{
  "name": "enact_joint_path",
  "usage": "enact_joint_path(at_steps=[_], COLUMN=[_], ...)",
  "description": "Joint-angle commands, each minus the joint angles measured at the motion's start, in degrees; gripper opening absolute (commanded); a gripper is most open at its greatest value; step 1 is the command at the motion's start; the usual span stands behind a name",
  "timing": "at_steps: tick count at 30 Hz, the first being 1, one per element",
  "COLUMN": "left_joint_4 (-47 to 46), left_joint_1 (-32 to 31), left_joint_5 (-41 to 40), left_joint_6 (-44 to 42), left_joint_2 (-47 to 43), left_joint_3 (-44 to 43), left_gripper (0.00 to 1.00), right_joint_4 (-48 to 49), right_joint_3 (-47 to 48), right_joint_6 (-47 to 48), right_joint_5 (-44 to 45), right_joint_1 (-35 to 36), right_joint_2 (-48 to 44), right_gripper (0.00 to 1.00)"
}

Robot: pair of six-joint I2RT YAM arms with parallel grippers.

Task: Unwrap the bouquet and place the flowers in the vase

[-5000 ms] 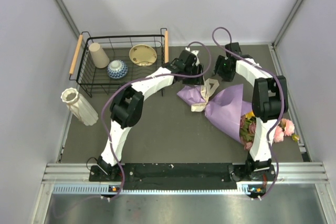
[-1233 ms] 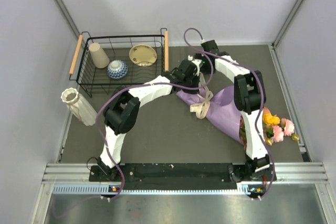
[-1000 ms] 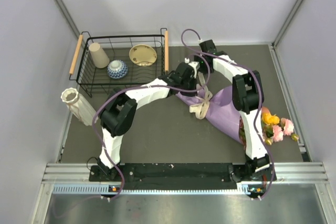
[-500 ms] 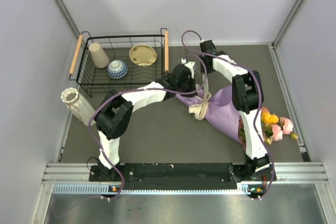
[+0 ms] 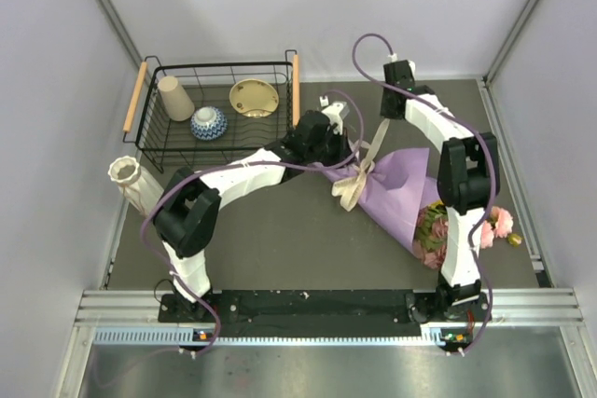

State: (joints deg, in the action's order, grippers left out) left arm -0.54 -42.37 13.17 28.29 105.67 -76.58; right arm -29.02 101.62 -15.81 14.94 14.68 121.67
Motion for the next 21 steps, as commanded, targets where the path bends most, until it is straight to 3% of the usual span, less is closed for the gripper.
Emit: enact_joint_path(at_steps=[1, 10, 21], left_joint_4=[-3.60, -3.95, -6.06], left_joint_1=[0.01, 0.01, -0.96], left_joint_5=[0.54, -0.60, 1.16], left_joint_6=[-2.71, -2.10, 1.15], left_joint_2=[-5.03, -8.72, -11.80], left_joint_3=[1.78, 8.72, 16.19], left_gripper=[0.00, 0.00, 0.00], right_joint_4=[7.65, 12.58, 12.93], right_joint_3=[-3.97, -10.74, -6.62], right_joint_6=[-3.86, -8.97, -8.71], right_joint_5=[0.44, 3.78, 2.99], right_joint_1=[-0.35, -4.22, -10.72], right_joint_2=[-6.79, -10.84, -6.71], right_gripper=[0.00, 0.00, 0.00])
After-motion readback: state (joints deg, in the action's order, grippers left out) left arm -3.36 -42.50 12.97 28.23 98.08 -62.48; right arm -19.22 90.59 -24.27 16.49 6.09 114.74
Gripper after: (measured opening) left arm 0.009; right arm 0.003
